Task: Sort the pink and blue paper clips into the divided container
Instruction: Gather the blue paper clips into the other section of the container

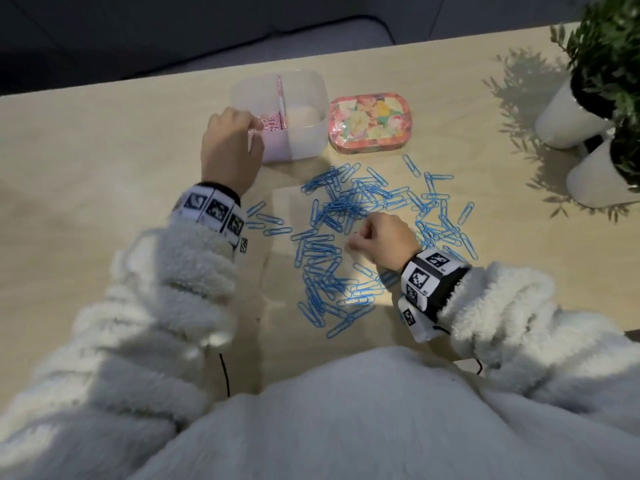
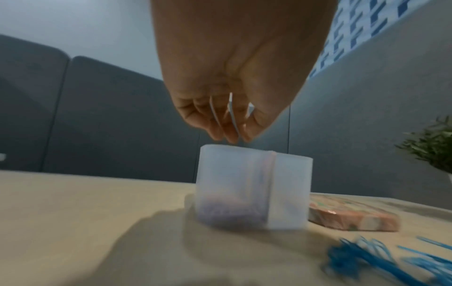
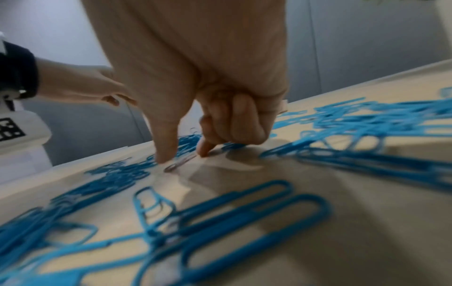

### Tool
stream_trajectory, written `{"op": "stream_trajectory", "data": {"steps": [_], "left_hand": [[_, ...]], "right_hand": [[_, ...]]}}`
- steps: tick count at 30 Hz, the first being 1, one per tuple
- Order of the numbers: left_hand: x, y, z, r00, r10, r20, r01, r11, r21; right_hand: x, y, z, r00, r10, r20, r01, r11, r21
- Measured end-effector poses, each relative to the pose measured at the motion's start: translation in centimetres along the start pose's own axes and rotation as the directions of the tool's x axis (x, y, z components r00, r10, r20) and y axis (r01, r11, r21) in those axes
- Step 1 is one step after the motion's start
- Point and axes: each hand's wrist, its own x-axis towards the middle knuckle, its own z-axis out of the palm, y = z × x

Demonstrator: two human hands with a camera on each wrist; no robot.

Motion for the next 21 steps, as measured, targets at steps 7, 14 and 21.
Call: {"op": "stream_trajectory", "data": {"steps": [7, 14, 21], "left_hand": [[-8.6, -1.7, 1.9, 0.930, -0.159, 0.330, 0.160, 0.987, 0.024], [-10.8, -1.6, 2.1, 0.872, -0.137, 0.470, 0.179, 0.983, -0.046], [-13.4, 0.8, 2.8, 0.885, -0.080, 0.459, 0.109, 0.993, -0.036]], "right_hand": [[1.4, -3.0, 0.0, 0.969, -0.030, 0.244, 0.068, 0.986, -0.152], [6.0, -11.6, -5.9, 0.938, -0.345, -0.038, 0.341, 0.936, -0.092], [11.8, -19.6, -6.0, 0.905, -0.425, -0.026, 0.417, 0.898, -0.142]]}}
